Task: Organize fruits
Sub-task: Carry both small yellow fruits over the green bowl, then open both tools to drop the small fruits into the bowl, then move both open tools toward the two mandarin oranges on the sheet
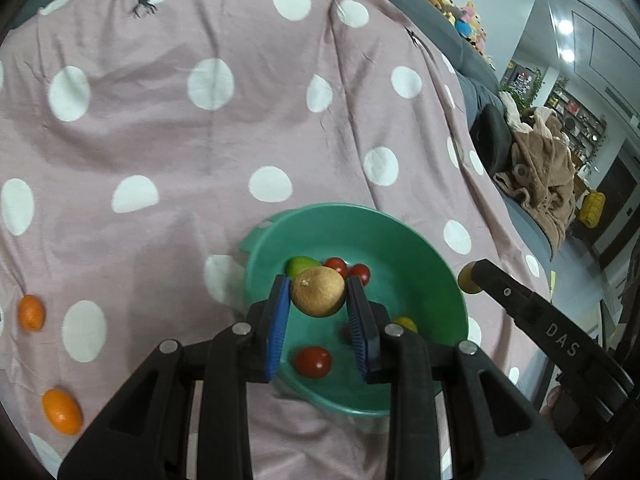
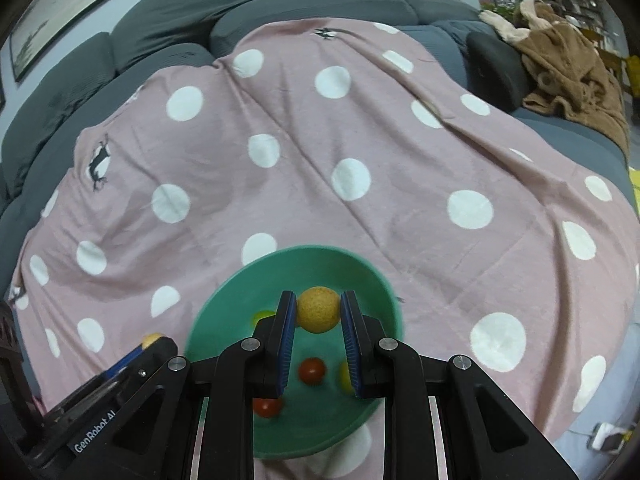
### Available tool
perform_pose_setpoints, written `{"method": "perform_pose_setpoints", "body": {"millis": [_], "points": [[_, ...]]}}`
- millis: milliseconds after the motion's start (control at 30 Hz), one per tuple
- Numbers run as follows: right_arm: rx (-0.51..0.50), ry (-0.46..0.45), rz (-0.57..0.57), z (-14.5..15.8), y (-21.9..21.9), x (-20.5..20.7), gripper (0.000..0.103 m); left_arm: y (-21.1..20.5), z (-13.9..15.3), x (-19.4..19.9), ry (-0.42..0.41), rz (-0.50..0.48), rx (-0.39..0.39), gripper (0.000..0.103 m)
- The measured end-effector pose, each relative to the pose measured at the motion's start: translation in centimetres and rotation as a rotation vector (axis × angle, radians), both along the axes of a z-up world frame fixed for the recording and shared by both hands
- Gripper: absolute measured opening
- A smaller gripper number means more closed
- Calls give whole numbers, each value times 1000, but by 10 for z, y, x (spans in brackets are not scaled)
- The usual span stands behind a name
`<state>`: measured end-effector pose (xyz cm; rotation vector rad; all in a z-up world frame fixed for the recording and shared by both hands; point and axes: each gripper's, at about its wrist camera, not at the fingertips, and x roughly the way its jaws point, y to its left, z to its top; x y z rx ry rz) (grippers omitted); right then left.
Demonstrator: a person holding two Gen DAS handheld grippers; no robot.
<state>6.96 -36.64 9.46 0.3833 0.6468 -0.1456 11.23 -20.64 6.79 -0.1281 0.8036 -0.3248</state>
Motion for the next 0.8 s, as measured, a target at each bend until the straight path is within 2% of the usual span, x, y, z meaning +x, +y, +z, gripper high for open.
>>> {"method": "perform_pose_setpoints", "body": {"millis": [600,667,733,800], "points": [[35,88,26,-20,-2,16,24,-26,-39,13,111,-43,40,28],[25,117,28,-24,0,19,24,-24,-39,13,119,-45,29,33],[6,130,30,-25,3,21,25,-18,-34,9,106,-37,4,49],[-7,120,31,-23,5,19,30,-9,-28,6,89,-29,-19,56]]}}
